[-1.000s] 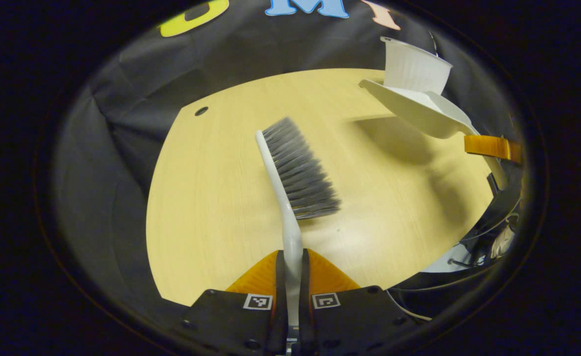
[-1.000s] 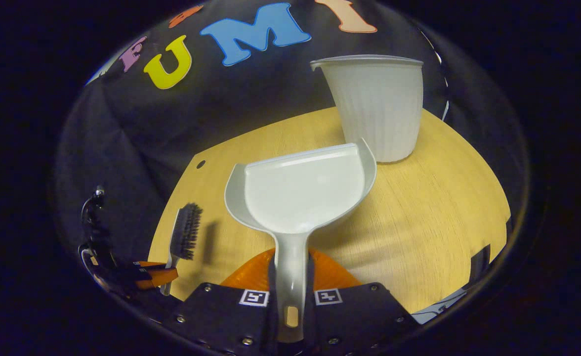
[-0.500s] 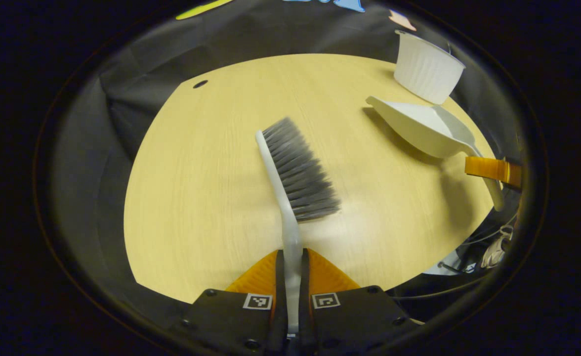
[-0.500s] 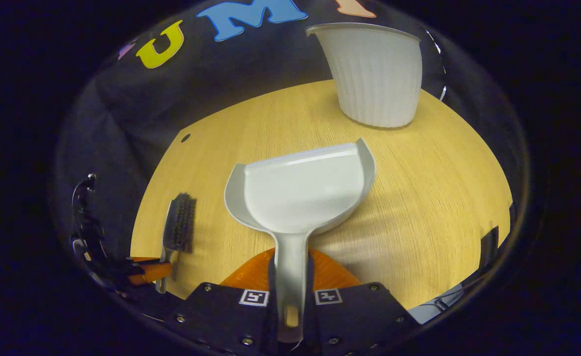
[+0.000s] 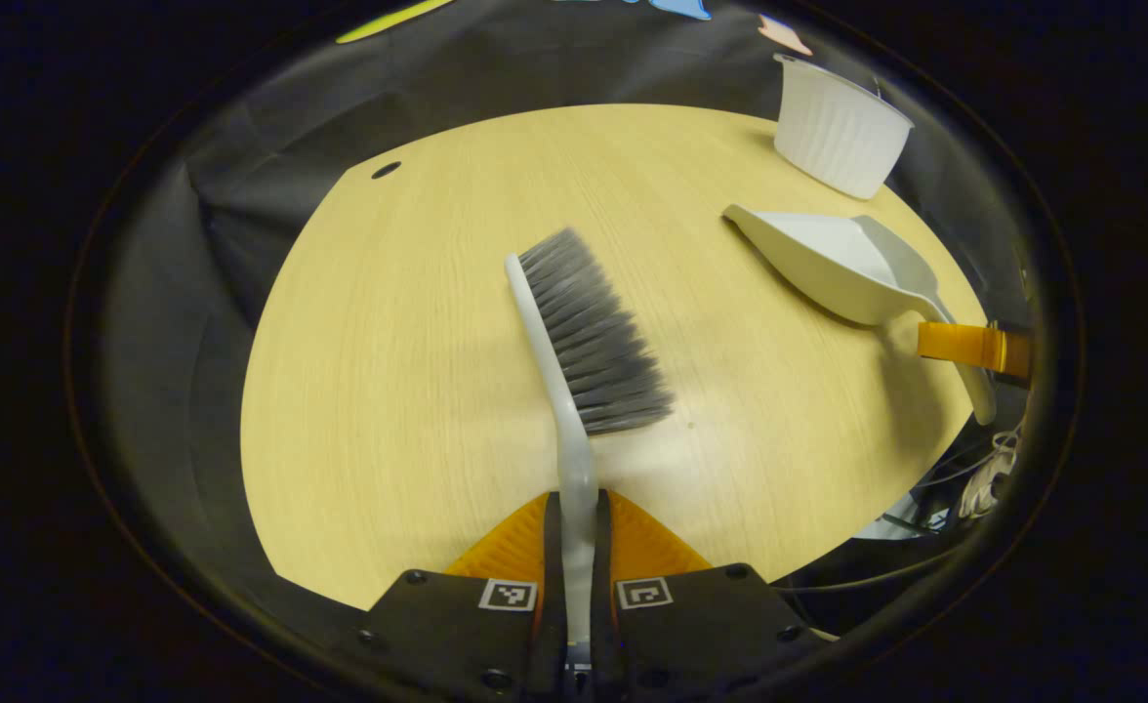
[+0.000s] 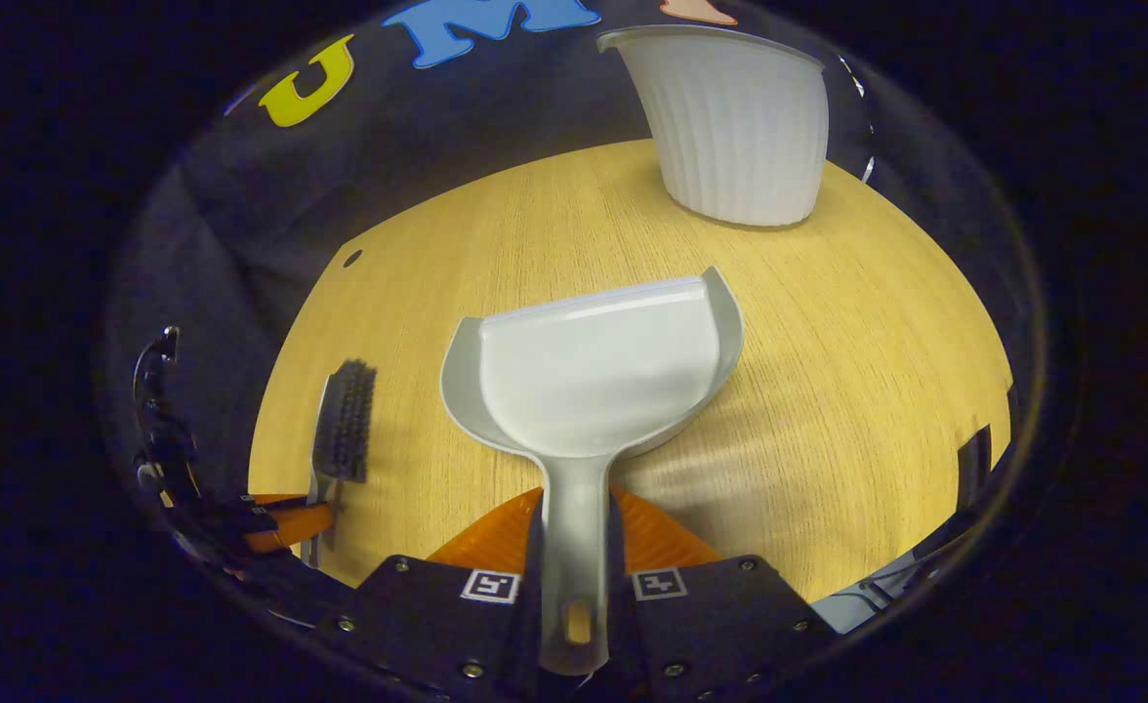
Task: Pick up the small broom and dustpan from the desktop, sweep the trash into the dustpan with the broom, and then empty the trash into the garbage bin.
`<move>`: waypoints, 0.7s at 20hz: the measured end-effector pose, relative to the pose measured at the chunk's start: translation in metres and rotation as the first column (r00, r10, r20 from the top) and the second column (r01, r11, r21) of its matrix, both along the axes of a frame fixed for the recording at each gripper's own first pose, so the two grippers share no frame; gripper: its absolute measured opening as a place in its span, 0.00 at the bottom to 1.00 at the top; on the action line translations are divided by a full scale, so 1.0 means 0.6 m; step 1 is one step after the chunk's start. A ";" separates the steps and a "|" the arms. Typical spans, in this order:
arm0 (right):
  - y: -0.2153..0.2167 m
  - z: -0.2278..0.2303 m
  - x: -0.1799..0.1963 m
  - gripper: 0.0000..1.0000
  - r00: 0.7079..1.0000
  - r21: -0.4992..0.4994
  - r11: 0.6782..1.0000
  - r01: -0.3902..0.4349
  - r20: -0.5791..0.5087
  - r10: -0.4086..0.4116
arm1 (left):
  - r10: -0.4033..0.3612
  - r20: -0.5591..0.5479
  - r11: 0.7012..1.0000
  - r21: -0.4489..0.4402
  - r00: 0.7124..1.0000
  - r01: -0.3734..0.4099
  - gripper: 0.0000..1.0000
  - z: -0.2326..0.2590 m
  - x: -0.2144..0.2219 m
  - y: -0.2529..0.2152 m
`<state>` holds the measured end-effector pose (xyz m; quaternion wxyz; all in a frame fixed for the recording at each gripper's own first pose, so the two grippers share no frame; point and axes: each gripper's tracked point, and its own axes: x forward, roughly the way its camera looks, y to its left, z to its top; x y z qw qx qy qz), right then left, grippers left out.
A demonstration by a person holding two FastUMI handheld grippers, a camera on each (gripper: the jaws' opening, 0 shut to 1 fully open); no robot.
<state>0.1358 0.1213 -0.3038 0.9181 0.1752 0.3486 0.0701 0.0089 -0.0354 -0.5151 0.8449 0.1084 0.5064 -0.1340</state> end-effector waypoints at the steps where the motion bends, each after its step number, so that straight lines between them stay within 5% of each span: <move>1: 0.000 -0.002 0.000 0.28 1.000 -0.004 1.000 -0.001 -0.007 0.001 | -0.005 0.001 1.000 0.005 1.000 0.005 0.16 -0.001 -0.001 -0.001; 6: -0.005 -0.001 -0.005 0.36 1.000 -0.010 1.000 -0.001 -0.021 0.001 | -0.006 0.036 1.000 0.016 0.999 0.006 0.27 0.003 0.004 0.005; 7: -0.010 0.004 -0.007 0.46 1.000 -0.013 1.000 0.008 -0.017 -0.008 | -0.007 0.057 1.000 0.023 0.998 0.005 0.28 0.011 0.009 0.007; 9: -0.017 0.019 -0.003 0.71 1.000 -0.010 1.000 0.016 -0.001 -0.016 | -0.003 0.091 1.000 0.027 0.996 0.001 0.51 0.032 0.014 0.012; 10: -0.023 0.027 -0.007 0.77 1.000 -0.009 1.000 0.023 0.005 -0.023 | 0.002 0.103 1.000 0.021 0.995 -0.004 0.62 0.040 0.014 0.010; 13: -0.039 0.062 -0.010 0.96 0.997 -0.026 0.999 0.043 0.061 -0.041 | 0.029 0.174 1.000 -0.013 0.984 -0.027 0.72 0.092 0.018 0.012; 14: -0.047 0.077 -0.009 0.96 0.994 -0.041 0.998 0.055 0.094 -0.051 | 0.044 0.210 0.999 -0.029 0.977 -0.039 0.80 0.115 0.024 0.012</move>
